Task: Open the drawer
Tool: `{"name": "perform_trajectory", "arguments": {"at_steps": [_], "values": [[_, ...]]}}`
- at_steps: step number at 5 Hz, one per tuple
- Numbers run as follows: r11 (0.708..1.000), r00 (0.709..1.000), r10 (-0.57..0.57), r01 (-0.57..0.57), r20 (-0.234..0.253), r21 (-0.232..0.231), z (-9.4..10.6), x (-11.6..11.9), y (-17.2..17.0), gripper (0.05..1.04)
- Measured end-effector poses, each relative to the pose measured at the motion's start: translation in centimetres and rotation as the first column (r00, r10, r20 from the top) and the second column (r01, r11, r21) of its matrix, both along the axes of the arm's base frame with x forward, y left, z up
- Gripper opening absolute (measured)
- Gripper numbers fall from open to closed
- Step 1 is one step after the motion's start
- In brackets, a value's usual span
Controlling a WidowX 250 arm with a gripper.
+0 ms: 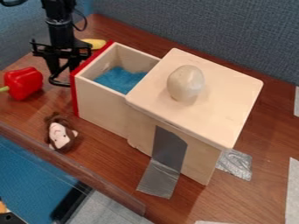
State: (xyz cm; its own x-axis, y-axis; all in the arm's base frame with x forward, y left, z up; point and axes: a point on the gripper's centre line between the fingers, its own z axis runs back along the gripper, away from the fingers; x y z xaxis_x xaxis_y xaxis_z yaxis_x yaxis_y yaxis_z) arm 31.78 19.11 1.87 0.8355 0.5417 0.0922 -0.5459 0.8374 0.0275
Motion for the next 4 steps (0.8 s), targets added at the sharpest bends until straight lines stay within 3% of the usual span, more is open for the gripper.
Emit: {"name": "perform_trajectory", "arguments": {"at_steps": [1, 2, 4], "values": [[1.000, 1.000, 0.007, -0.007, -0.004, 0.021, 0.6, -0.1, 0.2, 0.925], [0.999, 0.999, -0.013, 0.011, 0.040, 0.048, 4.3, -0.2, -0.1, 1.006], [0.987, 0.987, -0.157, 0.156, 0.028, 0.050, 6.8, -1.0, -0.8, 1.001]]}}
